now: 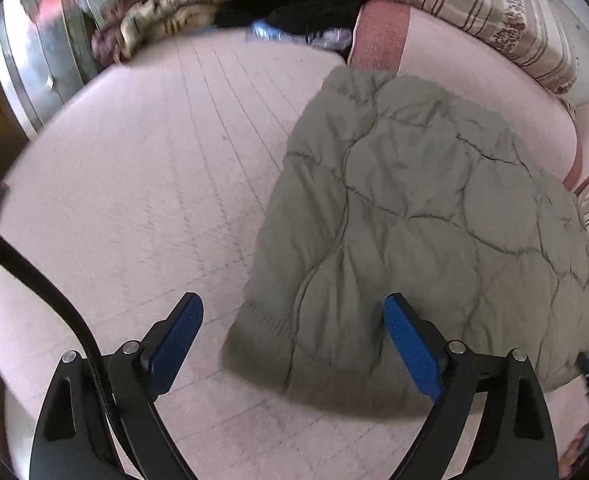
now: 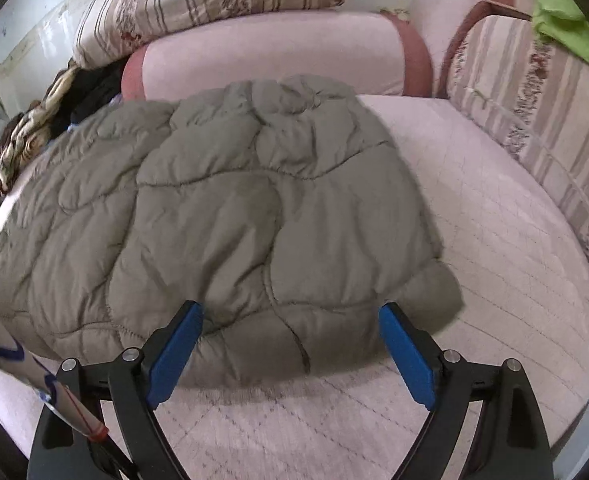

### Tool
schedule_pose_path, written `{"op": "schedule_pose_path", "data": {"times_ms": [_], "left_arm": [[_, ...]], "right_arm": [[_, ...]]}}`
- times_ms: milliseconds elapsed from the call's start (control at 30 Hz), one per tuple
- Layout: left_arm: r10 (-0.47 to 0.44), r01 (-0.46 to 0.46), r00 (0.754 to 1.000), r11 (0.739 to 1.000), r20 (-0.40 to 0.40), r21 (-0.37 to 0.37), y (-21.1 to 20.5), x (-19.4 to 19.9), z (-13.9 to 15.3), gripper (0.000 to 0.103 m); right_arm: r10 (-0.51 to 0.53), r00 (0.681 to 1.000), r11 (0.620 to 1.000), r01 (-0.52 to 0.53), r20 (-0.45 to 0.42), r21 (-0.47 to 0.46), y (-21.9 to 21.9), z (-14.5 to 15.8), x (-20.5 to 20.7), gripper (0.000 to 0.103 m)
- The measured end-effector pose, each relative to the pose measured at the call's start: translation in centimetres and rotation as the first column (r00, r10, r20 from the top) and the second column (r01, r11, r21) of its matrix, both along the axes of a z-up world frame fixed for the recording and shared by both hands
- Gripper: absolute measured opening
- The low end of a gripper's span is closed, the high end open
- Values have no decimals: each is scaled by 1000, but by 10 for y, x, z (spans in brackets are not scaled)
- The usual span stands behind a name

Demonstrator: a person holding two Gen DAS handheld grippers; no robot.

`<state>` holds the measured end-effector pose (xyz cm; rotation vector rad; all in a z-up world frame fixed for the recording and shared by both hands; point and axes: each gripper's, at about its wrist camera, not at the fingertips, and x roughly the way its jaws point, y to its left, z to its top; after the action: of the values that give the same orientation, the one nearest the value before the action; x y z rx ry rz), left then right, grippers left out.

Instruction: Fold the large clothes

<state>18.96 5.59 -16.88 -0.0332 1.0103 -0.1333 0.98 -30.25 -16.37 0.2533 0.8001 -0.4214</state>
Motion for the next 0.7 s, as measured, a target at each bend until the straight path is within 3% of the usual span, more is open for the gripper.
{"op": "schedule_pose_path", "data": {"times_ms": [133,200,400,533,700], "left_arm": [[1,-10,996,995,90,102,0,-40,20,92],[6,-16,994,995,106,95,4,-60,24,92],[47,-49,997,998,58,47,18,-101,10,92],[36,-35,999,996,-16,77,12,-108,-12,92],[-2,-8,997,990,73,138,-3,-134,0,92]], "right_arm": [[10,1000,999,-9,23,-50,21,8,-29,93],[12,1000,998,-11,19,-55,30,7,-40,93],[41,997,998,-44,-72,-45,53,-22,-52,93],[54,995,998,-55,-86,-14,67,-31,-52,93],[58,994,997,-62,-94,-40,86,-32,-59,93]]}}
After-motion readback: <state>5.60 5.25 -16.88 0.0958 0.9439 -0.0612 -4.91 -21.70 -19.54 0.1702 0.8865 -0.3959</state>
